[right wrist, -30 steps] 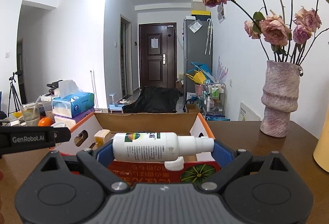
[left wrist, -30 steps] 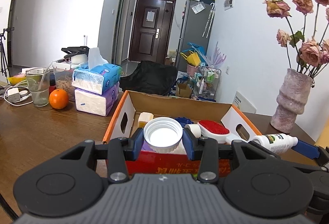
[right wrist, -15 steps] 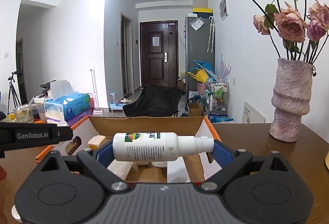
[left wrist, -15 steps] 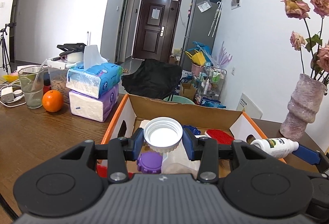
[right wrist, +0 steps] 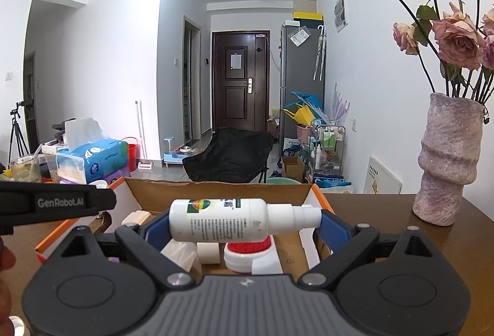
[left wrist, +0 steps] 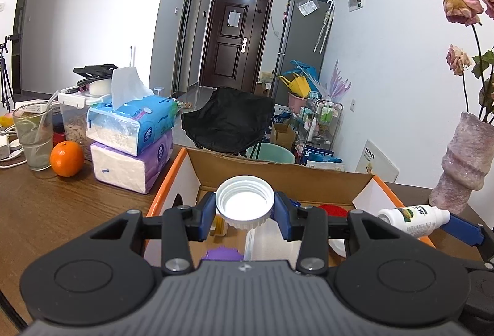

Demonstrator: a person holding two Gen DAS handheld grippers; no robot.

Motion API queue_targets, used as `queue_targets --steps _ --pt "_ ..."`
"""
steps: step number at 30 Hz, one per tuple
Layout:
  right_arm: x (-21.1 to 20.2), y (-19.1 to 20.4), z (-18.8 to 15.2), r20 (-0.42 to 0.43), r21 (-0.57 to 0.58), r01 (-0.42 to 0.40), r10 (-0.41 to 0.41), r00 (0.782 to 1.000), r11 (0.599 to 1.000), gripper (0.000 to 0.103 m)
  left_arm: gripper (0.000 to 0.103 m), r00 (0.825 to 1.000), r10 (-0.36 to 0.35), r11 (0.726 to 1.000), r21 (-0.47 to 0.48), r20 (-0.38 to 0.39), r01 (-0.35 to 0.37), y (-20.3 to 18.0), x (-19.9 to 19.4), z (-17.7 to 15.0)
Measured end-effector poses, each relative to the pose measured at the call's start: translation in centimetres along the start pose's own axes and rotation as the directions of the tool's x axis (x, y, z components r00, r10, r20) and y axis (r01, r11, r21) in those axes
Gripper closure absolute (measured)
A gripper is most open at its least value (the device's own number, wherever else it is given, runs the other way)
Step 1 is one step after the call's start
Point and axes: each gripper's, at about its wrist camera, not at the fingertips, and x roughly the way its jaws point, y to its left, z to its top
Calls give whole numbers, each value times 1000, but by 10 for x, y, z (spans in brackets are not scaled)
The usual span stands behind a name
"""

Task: Organize rigid objects
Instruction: 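Open the left tool to drop the cap while the right tool drops the spray bottle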

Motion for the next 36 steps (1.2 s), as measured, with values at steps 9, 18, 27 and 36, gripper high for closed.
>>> queue_targets --steps 9,18,27,36 --pt "20 3 6 -13 -13 4 -5 1000 1000 7 61 1000 12 1000 2 -10 -12 2 23 8" --pt "37 8 11 -26 -32 2 -3 1000 999 7 61 999 34 999 9 -22 -34 6 44 15" --pt "54 11 13 -67 -42 15 -18 998 999 7 61 996 72 997 29 -59 -71 6 61 16" --pt "63 11 16 -105 -52 33 -38 994 998 7 61 988 120 992 53 -97 -115 9 74 15"
